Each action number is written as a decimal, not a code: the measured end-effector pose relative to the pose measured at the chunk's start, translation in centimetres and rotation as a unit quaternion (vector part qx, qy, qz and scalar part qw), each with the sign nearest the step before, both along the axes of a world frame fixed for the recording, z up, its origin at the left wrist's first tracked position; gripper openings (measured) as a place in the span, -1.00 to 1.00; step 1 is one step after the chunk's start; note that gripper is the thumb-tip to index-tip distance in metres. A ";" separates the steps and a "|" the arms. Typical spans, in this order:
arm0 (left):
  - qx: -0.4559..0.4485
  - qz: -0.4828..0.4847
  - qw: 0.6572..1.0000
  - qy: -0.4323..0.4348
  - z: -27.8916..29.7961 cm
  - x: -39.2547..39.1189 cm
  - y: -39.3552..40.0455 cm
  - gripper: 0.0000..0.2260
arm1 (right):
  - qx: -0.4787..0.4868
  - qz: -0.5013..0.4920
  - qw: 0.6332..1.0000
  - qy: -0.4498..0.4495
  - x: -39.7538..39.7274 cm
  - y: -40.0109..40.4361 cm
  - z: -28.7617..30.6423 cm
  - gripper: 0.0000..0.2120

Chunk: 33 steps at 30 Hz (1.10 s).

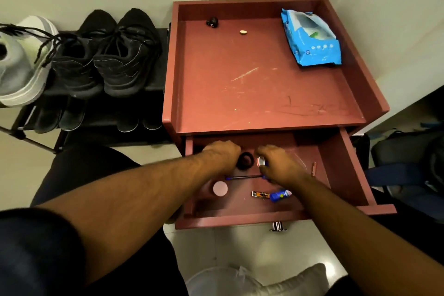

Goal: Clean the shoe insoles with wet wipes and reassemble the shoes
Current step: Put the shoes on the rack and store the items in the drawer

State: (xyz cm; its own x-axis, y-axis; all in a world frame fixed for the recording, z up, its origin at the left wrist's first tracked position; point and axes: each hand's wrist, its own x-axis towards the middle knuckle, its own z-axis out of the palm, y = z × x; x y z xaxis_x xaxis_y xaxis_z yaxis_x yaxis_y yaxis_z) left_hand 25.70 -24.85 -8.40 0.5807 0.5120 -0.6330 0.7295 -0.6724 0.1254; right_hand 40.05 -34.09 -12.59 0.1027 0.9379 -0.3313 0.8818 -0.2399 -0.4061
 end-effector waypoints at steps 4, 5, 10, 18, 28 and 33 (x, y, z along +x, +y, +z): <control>0.014 -0.006 1.000 0.018 -2.3 -0.5 0.4 -0.72 | -0.026 -0.002 0.999 -0.031 -0.1 0.7 -1.1 -0.61; 0.016 -0.005 1.000 0.026 -2.6 -0.6 0.7 -0.72 | -0.033 0.003 0.998 -0.060 -0.2 0.9 -1.0 -0.58; 0.003 -0.024 0.998 0.060 -2.0 -0.7 1.1 -0.68 | -0.051 0.002 0.994 -0.092 -0.4 1.0 0.0 -0.62; -0.266 0.054 0.962 0.029 8.2 1.0 4.7 -0.88 | 0.140 -0.055 0.988 0.019 0.0 2.2 7.3 -0.91; 0.169 0.207 0.908 -0.324 8.4 4.5 19.7 -0.69 | 0.215 -0.037 0.976 -0.026 4.2 19.2 11.2 -0.88; 0.213 0.174 0.936 -0.219 6.1 7.8 26.2 -0.51 | 0.185 -0.031 0.980 -0.065 6.2 27.0 9.5 -0.67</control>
State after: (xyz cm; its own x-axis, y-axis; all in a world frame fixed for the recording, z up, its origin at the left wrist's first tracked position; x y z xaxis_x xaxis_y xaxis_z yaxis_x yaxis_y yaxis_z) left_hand 33.52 1.39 -2.32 0.4876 0.8704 -0.0684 0.8554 -0.4606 0.2370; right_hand 46.22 -7.13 -3.04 0.1826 0.9819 0.0496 0.9204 -0.1530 -0.3597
